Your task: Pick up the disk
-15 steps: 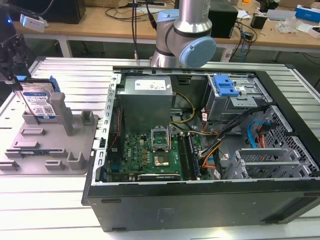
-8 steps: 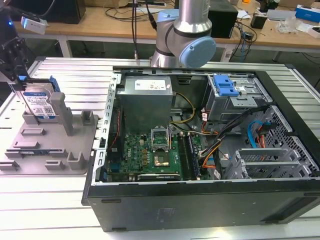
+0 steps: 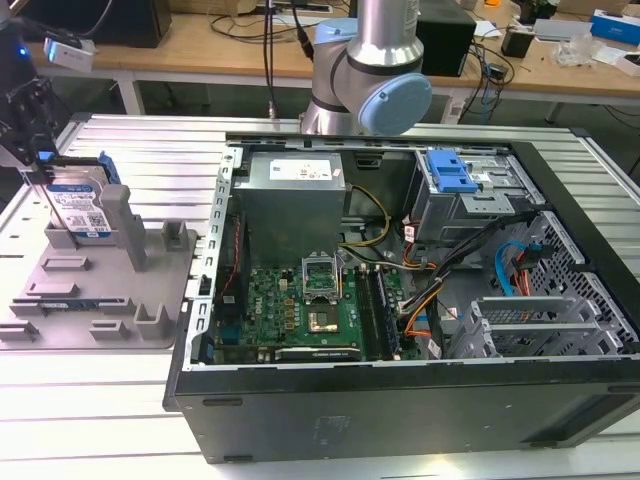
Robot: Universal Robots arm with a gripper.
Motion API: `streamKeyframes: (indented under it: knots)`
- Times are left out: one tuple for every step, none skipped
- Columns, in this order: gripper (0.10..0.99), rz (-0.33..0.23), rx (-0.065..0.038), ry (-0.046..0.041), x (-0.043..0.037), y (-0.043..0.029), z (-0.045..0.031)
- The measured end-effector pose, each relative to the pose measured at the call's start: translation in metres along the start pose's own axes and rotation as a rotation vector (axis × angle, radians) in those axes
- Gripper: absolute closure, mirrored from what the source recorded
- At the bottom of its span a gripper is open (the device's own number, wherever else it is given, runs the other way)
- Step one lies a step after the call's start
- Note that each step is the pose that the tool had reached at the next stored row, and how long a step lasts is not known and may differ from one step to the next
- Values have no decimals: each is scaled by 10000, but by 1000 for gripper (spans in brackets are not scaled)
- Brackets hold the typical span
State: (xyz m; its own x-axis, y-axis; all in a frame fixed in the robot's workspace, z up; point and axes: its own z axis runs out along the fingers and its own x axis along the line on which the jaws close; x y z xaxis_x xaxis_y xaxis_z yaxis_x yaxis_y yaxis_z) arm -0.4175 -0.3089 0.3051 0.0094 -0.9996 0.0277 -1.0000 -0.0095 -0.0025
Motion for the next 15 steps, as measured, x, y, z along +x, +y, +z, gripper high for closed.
streamKeyframes:
  knots:
    - [635, 1, 0, 0, 0, 0, 7]
    - [635, 1, 0, 0, 0, 0, 12]
    - [635, 2, 0, -1, 0, 0, 17]
    - [635, 2, -1, 0, 0, 0, 22]
    - [635, 3, -1, 0, -1, 0, 26]
    - [635, 4, 0, 0, -1, 0, 31]
    - [635, 5, 0, 0, -1, 0, 35]
    - [635, 6, -1, 0, -1, 0, 38]
    - [635, 7, -1, 0, -1, 0, 41]
    - [635, 7, -1, 0, -1, 0, 44]
    - [635, 9, 0, 0, -1, 0, 48]
    - [635, 11, -1, 0, -1, 0, 50]
    - [635, 13, 0, 0, -1, 0, 52]
    - [635, 14, -1, 0, -1, 0, 53]
    - [635, 23, -1, -1, -1, 0, 59]
